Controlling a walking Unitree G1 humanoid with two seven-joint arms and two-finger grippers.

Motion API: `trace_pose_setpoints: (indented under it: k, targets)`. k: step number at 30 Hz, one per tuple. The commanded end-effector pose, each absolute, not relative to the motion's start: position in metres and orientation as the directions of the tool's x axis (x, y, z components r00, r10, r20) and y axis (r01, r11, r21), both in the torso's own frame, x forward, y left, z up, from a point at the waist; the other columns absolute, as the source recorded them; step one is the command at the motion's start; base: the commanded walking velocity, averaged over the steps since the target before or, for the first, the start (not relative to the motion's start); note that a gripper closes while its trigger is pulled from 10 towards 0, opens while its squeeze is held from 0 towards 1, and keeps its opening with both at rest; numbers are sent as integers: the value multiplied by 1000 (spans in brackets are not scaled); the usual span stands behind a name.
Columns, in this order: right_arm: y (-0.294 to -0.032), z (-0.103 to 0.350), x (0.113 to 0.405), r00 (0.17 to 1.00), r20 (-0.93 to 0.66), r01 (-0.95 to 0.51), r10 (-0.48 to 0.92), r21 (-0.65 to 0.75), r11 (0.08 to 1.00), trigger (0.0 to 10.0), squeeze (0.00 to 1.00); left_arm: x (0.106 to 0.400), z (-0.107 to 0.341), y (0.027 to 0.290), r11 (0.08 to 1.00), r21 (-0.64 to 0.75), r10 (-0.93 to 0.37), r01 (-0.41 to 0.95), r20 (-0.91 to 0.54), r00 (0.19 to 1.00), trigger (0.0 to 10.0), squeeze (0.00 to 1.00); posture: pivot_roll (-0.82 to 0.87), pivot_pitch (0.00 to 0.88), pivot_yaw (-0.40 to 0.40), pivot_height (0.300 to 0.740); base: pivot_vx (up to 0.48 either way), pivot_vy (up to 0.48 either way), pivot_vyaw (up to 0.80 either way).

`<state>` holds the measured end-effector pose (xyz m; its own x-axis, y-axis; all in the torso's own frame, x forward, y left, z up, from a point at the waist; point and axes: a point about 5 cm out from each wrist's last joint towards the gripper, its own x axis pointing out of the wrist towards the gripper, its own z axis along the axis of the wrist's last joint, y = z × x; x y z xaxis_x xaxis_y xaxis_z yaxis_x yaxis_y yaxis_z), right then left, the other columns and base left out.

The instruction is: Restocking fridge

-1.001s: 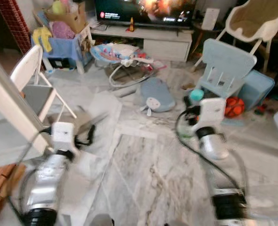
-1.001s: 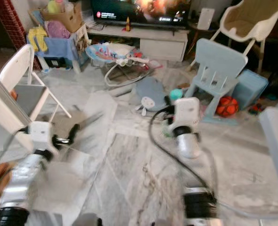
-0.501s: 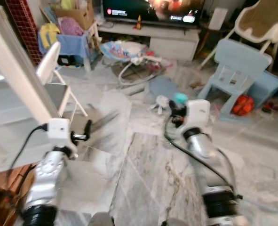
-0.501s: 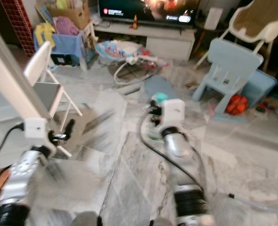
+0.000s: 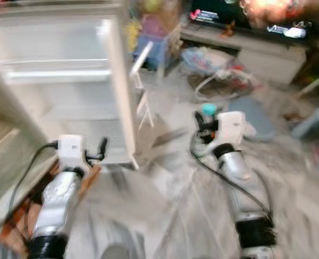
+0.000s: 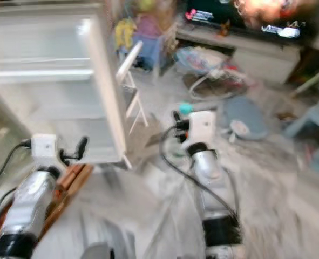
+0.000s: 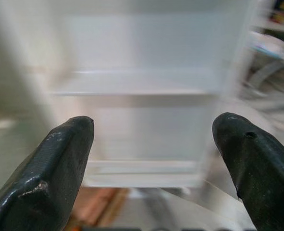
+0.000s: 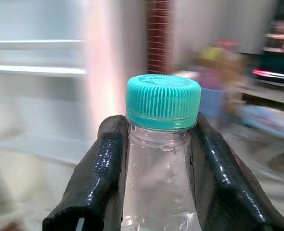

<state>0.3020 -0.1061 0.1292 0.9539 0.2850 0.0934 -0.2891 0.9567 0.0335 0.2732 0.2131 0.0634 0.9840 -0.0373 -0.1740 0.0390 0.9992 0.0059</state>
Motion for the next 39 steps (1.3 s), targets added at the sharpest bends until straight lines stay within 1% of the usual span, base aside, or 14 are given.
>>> trace_pose_setpoints:
  k: [1,9,11,15,22,36,39]
  targets:
    - [-117,133,304,960,113,-260,256,17,966,10000,0,273,62,206,998,1,-65,66,-180,981,10000,0,75,0,-20,740,0,480,756]
    - [-119,134,307,964,113,-245,241,25,969,10000,0,275,64,204,997,15,-77,80,-154,985,10000,0,77,0,-21,740,0,479,74]
    - [-119,134,308,965,114,-242,237,30,970,10000,0,275,66,204,997,28,-71,75,-140,988,10000,0,77,0,-21,740,0,0,0]
    - [-119,133,307,964,114,-244,239,32,969,10000,0,274,64,206,998,16,-58,62,-161,985,10000,0,80,0,-21,740,0,0,0]
    - [-120,131,306,968,108,-231,227,34,972,10000,0,273,64,205,997,13,-75,78,-157,985,10000,0,79,0,-17,740,0,0,0]
    - [-121,130,306,970,103,-223,219,32,974,10000,0,273,65,202,995,15,-98,101,-153,983,10000,0,77,4,-14,740,0,458,0]
    - [-121,130,306,971,101,-218,214,28,976,10000,0,272,66,201,994,20,-105,109,-143,984,10000,0,78,9,-14,740,0,109,0]
